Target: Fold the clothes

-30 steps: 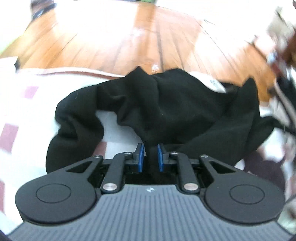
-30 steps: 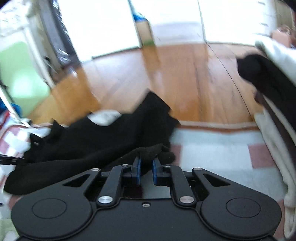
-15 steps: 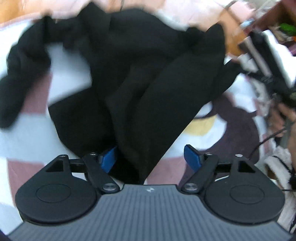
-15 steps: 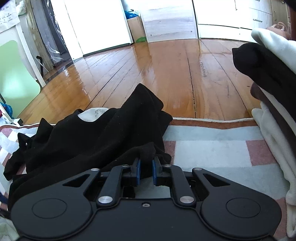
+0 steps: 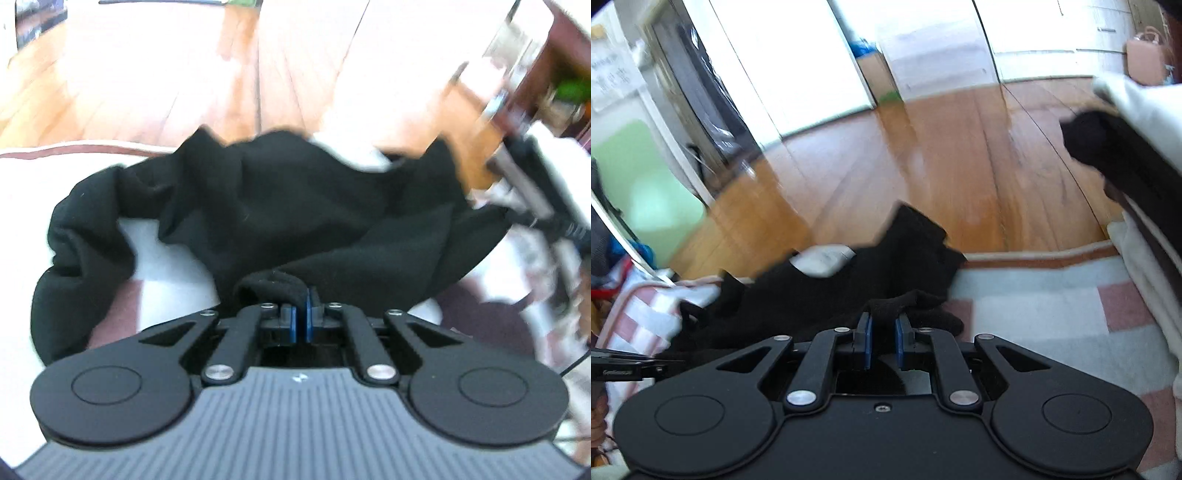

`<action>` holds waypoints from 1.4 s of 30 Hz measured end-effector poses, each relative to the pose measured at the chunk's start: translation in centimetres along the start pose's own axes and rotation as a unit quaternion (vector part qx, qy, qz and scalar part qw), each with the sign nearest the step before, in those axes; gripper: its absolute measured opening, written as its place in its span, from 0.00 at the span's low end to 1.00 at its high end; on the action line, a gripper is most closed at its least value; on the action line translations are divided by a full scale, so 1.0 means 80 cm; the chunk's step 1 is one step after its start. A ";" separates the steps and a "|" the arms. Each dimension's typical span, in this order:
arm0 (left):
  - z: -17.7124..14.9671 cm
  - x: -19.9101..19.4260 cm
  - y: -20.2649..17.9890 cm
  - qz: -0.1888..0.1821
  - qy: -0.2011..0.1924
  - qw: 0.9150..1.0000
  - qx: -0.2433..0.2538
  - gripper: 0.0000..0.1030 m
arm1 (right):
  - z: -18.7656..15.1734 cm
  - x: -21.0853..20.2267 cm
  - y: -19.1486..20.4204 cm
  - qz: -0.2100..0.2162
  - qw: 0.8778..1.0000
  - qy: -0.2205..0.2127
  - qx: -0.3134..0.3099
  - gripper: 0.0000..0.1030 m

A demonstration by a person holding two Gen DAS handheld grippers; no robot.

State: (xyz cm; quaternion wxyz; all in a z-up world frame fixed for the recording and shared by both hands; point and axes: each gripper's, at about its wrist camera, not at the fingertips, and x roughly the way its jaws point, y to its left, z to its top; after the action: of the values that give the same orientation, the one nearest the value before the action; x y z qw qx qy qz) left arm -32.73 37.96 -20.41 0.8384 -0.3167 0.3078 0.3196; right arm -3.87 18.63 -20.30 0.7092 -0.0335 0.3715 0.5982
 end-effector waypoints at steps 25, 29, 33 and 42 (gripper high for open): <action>0.007 0.067 0.039 0.131 0.011 0.991 0.006 0.05 | -0.026 0.053 0.004 0.010 0.998 0.055 0.011 0.09; 0.020 0.025 0.033 0.124 -0.021 0.992 0.017 0.05 | 0.009 0.003 0.021 0.050 0.998 -0.013 0.020 0.08; 0.030 -0.029 0.024 0.104 -0.057 0.993 -0.003 0.05 | 0.054 -0.082 0.034 0.045 0.993 -0.111 0.018 0.08; -0.035 0.039 -0.004 0.096 0.080 0.992 -0.009 0.08 | -0.007 -0.012 -0.024 -0.138 0.982 0.104 0.070 0.08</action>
State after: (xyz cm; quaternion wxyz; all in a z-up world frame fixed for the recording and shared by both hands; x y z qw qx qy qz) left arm -31.50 36.77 -24.26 0.7737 -0.3175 0.3998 0.3751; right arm -2.47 17.00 -20.96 0.7433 -0.0963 0.4758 0.4602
